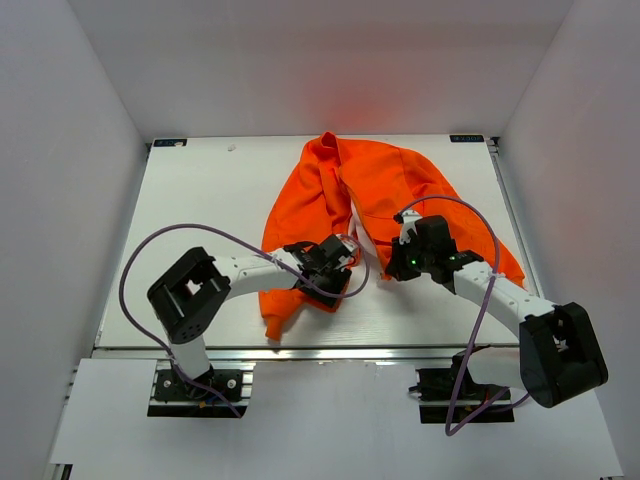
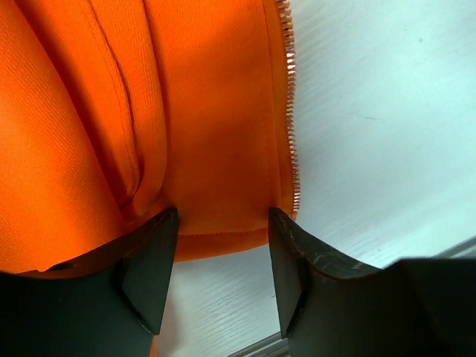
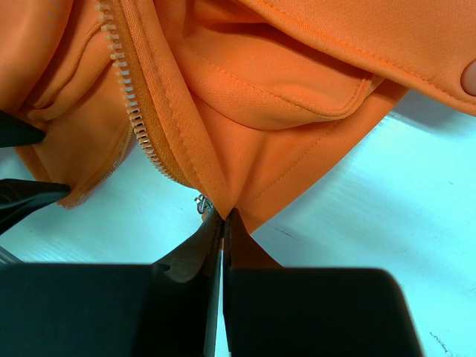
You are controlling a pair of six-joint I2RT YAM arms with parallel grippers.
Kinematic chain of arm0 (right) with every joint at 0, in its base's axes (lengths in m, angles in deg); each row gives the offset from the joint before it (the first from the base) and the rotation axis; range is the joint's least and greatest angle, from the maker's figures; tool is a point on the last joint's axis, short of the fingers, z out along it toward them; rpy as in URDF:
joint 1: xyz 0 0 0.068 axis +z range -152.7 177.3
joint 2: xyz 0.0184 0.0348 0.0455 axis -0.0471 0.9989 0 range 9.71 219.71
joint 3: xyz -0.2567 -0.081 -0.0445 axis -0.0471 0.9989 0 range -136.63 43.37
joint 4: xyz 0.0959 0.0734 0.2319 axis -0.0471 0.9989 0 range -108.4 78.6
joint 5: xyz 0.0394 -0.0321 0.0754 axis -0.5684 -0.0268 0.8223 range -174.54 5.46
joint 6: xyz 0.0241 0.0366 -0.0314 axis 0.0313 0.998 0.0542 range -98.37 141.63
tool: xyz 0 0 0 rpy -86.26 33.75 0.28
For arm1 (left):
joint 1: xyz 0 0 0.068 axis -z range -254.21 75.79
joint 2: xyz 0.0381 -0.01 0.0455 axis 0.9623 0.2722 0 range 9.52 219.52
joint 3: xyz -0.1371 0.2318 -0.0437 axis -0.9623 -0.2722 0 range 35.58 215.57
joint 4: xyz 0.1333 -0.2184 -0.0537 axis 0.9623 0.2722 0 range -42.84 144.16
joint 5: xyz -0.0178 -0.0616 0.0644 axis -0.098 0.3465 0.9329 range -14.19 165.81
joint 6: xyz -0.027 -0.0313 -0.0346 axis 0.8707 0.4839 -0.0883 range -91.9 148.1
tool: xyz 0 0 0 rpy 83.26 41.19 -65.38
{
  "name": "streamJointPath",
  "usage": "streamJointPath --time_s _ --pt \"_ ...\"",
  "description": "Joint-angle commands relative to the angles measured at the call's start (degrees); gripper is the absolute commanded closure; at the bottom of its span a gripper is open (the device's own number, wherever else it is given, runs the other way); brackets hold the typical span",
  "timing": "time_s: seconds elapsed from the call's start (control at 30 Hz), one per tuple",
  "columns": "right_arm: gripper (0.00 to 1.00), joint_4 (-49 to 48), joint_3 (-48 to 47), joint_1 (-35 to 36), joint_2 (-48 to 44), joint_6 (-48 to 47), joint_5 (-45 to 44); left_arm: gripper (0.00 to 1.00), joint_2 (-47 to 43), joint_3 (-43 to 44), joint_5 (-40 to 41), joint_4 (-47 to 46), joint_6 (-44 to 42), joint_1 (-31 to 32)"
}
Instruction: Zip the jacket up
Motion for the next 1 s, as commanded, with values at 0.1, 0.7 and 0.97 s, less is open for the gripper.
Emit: streamJointPath --time_s 0.1,0.7,0.97 --pt "1.0 0.28 -0.73 -0.17 -0.58 0.42 -0.43 0.37 7.09 2.75 5.48 6.75 3.08 4.23" --pt "1.0 0.89 0.41 -0.35 -3.21 0.69 -3.95 0.65 24.06 6.09 4.0 10.18 10.29 5.9" --pt "1.0 1.24 0.85 -0.7 -5.14 0.6 -3.68 0.24 22.22 4.95 0.83 12.55 9.59 5.9"
